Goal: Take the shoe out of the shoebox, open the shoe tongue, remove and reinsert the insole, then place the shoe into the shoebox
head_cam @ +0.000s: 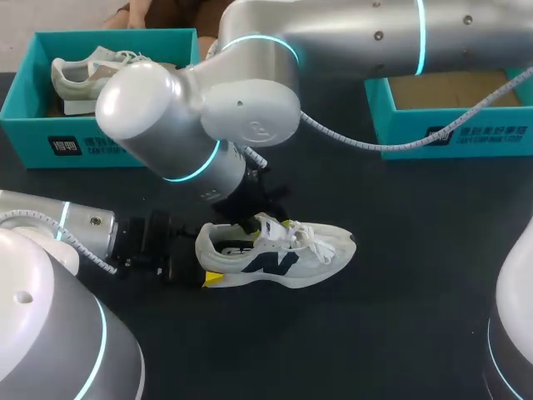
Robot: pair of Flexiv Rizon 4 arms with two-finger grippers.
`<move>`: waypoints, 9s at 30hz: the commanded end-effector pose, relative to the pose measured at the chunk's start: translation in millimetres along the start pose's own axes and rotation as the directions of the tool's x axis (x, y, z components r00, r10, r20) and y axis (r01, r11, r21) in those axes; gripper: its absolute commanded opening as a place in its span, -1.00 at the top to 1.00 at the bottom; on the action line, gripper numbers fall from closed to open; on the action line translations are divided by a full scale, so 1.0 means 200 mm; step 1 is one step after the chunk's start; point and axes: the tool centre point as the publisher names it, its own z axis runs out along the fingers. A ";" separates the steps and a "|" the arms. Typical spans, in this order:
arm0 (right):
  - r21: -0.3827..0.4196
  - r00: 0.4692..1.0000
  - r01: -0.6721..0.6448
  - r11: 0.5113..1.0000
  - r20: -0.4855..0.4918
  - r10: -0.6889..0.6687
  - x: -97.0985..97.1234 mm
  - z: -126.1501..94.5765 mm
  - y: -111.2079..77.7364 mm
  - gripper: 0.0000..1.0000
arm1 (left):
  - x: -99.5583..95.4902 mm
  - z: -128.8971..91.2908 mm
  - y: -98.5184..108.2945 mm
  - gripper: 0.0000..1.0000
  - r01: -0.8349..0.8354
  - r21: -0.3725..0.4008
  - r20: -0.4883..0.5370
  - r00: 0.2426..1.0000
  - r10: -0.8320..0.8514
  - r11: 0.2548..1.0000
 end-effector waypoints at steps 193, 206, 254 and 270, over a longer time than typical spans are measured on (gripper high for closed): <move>-0.253 0.265 0.920 0.299 -0.163 -0.951 0.22 0.24 -0.01 1.00 | 0.01 0.03 0.02 1.00 0.001 -0.003 -0.001 1.000 -0.001 1.000; -0.240 0.340 0.907 0.345 -0.063 -0.938 0.04 0.07 0.01 1.00 | 0.01 0.03 0.02 1.00 0.001 -0.003 -0.001 1.000 -0.001 1.000; -0.490 0.291 0.809 0.325 -0.146 -0.945 0.11 -0.23 0.18 -1.00 | 0.01 0.03 0.02 1.00 0.001 -0.003 -0.001 1.000 -0.001 1.000; -0.747 0.213 0.555 0.367 -0.299 -0.930 0.19 -0.31 0.24 -1.00 | 0.01 0.03 0.02 1.00 0.001 -0.003 -0.001 1.000 -0.001 1.000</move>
